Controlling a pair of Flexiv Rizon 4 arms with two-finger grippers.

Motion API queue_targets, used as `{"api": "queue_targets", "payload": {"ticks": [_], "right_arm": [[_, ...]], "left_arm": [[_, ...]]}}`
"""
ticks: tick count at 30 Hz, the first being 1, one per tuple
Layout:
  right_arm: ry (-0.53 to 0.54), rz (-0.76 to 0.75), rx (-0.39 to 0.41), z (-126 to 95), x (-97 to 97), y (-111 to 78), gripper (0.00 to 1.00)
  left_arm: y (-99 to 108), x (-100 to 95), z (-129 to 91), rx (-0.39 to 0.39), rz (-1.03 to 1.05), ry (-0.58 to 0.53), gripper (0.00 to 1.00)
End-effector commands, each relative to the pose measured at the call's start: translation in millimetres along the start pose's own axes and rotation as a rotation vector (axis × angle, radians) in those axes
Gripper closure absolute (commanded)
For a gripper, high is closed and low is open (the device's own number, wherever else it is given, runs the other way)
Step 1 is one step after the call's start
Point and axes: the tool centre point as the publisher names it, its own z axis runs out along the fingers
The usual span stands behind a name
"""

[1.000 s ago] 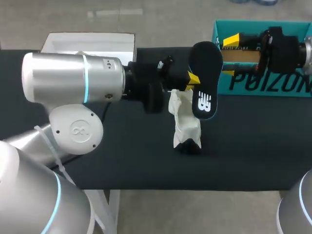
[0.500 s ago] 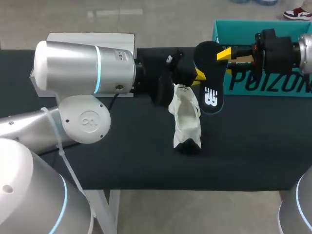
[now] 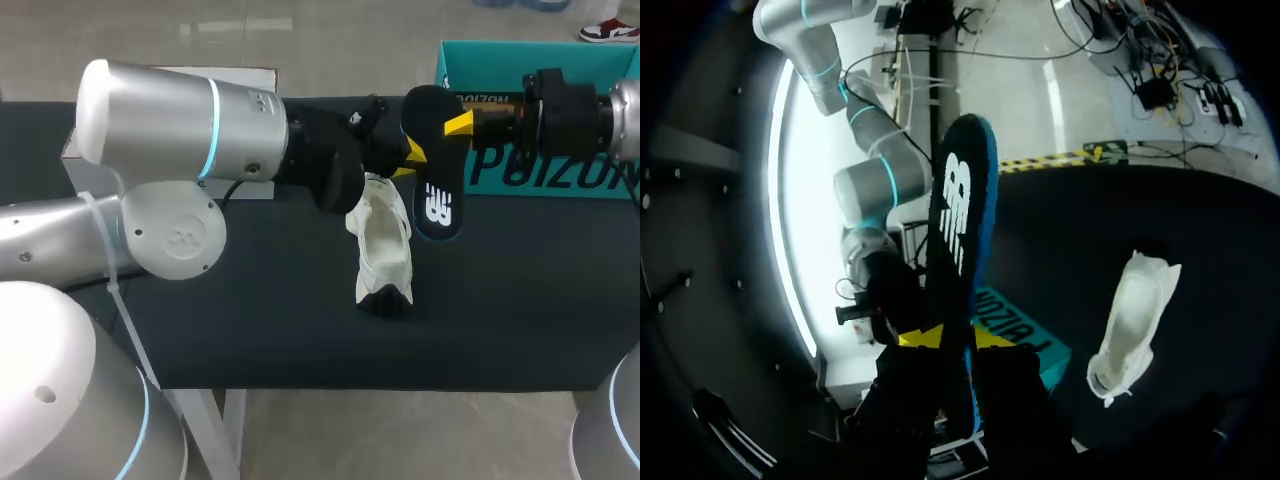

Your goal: Take the shoe out of the shoebox, open the shoe tongue, remove and reinsert the insole, then place the shoe into the shoebox

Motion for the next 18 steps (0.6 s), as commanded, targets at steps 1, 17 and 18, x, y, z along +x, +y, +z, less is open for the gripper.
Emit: {"api": "queue_targets", "payload": {"ticks": [1,17,18], "right_arm": [[0.006,0.003,-0.006,2,-9.5,-1.8,1.00],[-0.011,0.040,-0.001,16,-35.3,7.2,1.00],[-0.010,0.041,-0.001,17,-35.8,7.6,1.00]], "left_arm": [[7,-3.1,-24,0.000,0.022,0.246,0.00],[38,-9.0,-58,-0.089,0.057,0.539,0.00],[38,-9.0,-58,-0.089,0.057,0.539,0.00]]}}
